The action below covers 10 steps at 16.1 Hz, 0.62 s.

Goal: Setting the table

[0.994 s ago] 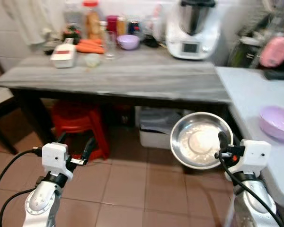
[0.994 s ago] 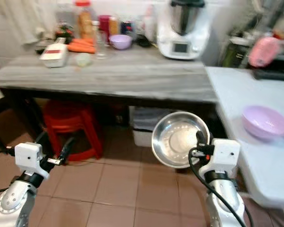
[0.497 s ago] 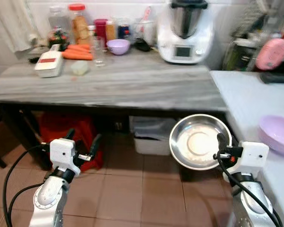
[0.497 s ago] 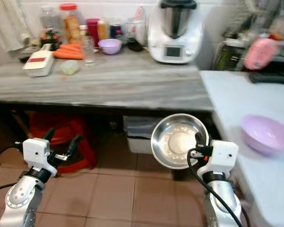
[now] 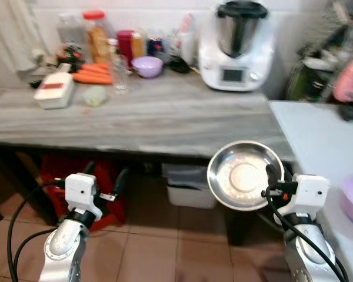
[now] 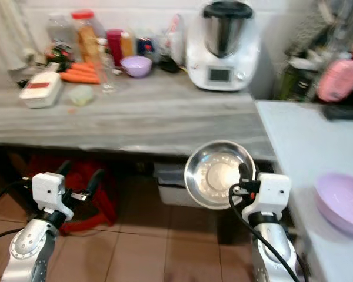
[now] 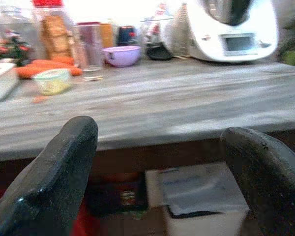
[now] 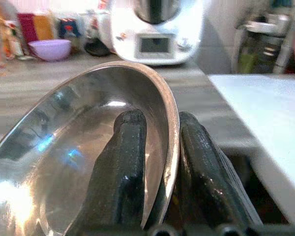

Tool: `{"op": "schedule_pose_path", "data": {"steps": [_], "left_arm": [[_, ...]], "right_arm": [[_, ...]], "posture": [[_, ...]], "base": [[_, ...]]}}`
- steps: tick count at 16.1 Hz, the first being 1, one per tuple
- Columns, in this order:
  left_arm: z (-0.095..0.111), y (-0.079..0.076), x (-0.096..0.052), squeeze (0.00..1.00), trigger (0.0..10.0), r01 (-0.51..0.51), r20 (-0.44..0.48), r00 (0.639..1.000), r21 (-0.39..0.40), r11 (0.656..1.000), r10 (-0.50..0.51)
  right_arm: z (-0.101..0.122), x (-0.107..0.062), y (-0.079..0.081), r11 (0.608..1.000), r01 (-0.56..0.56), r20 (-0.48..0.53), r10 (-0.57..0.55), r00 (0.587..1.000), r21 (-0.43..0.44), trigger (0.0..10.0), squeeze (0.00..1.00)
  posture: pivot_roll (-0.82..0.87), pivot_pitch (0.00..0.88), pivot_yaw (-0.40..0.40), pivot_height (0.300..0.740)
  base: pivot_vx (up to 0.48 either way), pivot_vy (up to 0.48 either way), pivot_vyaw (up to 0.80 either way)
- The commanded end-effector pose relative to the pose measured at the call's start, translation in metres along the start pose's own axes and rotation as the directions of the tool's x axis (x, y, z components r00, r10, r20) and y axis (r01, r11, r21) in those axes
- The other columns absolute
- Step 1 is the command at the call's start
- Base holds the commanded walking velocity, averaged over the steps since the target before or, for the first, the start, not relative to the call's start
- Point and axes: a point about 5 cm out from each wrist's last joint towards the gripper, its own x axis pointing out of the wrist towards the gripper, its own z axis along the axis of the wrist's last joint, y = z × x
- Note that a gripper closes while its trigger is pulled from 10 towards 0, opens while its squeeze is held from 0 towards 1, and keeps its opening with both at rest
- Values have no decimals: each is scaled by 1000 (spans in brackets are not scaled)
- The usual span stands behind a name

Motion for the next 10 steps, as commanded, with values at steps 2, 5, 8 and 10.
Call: {"op": "schedule_pose_path", "data": {"steps": [2, 5, 8, 10], "left_arm": [[1, 5, 0, 0, 10000, 2, -4, 1000, 24, 1000, -2], [0, 3, 1, 0, 10000, 11, -6, 1000, 27, 1000, -11], [0, -1, 3, 0, 10000, 18, -6, 1000, 24, 1000, -18], [-1, -2, 3, 0, 10000, 22, -6, 1000, 22, 1000, -22]], "right_arm": [[4, 4, 9, 1000, -28, 20, 27, 999, 14, 10000, 0], [4, 4, 10, 999, -25, 25, 24, 999, 22, 10000, 0], [4, 6, 11, 999, -23, 26, 22, 999, 25, 10000, 0], [3, 7, 12, 999, -24, 24, 24, 999, 27, 10000, 0]], "posture": [[-12, 0, -4, 740], [-12, 0, -4, 740], [-8, 0, -6, 740], [-8, 0, -6, 740]], "base": [[422, 0, 316], [420, 0, 144], [409, 0, 0], [384, 0, 0]]}}
